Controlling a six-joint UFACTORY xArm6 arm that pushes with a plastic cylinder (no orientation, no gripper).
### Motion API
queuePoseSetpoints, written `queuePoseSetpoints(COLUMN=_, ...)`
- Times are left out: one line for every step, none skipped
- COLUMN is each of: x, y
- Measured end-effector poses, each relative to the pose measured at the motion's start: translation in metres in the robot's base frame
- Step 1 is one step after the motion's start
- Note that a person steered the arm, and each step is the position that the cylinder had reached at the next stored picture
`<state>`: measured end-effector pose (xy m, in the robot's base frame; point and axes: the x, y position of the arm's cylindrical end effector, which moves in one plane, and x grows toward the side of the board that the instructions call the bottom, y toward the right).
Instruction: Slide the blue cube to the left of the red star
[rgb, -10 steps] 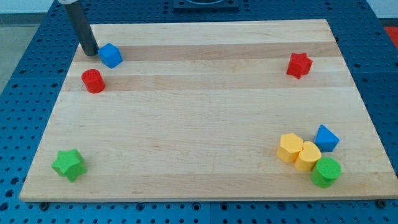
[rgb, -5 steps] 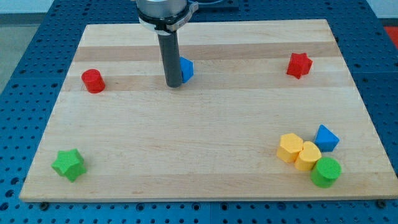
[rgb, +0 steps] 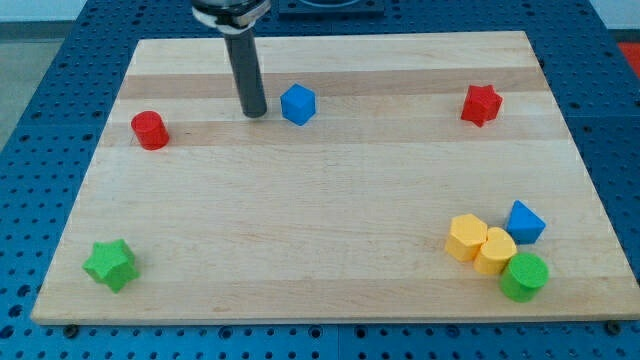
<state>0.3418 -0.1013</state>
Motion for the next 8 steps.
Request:
queuePoseSetpoints(x=0.000, y=0.002)
queuePoseSetpoints(x=0.000, y=0.028)
queuePoseSetpoints(x=0.006, y=0.073)
queuePoseSetpoints(x=0.018, y=0.121)
queuePoseSetpoints(x=0.026, y=0.169)
queuePoseSetpoints(x=0.026, y=0.212)
queuePoseSetpoints(x=0.026, y=0.252)
queuePoseSetpoints(x=0.026, y=0.261)
